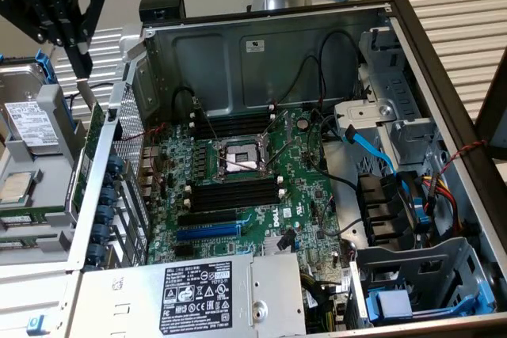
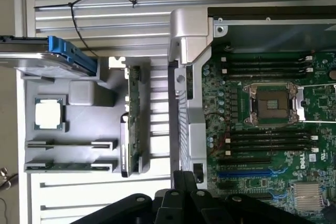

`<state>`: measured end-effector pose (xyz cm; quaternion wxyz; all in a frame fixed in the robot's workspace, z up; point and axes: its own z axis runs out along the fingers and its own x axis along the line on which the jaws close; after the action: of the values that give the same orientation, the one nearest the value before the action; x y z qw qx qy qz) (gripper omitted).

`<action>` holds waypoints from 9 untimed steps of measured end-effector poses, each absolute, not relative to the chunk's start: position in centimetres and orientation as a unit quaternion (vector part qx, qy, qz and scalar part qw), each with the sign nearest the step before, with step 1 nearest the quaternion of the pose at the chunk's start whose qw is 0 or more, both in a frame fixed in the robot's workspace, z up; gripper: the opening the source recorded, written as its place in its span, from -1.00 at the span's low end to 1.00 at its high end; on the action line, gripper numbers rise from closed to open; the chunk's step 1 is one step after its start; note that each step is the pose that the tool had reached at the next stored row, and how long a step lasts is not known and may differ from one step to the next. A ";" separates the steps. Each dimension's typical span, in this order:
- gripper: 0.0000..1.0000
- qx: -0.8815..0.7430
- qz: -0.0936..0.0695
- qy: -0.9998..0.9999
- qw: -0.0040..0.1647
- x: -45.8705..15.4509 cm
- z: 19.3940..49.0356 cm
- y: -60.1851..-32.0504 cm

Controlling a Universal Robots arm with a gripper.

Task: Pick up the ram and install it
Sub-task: 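Reach for the ram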

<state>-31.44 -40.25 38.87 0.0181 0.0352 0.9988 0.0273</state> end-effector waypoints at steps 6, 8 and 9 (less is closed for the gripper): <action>-0.79 0.035 0.029 0.999 0.018 -34.2 38.8 -40.6; -0.79 0.035 0.029 0.999 0.018 -35.1 38.8 -40.6; -0.79 0.035 0.029 0.999 0.018 -35.5 38.8 -40.6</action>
<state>-35.54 -40.62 38.77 0.0180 0.0353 0.9988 0.0292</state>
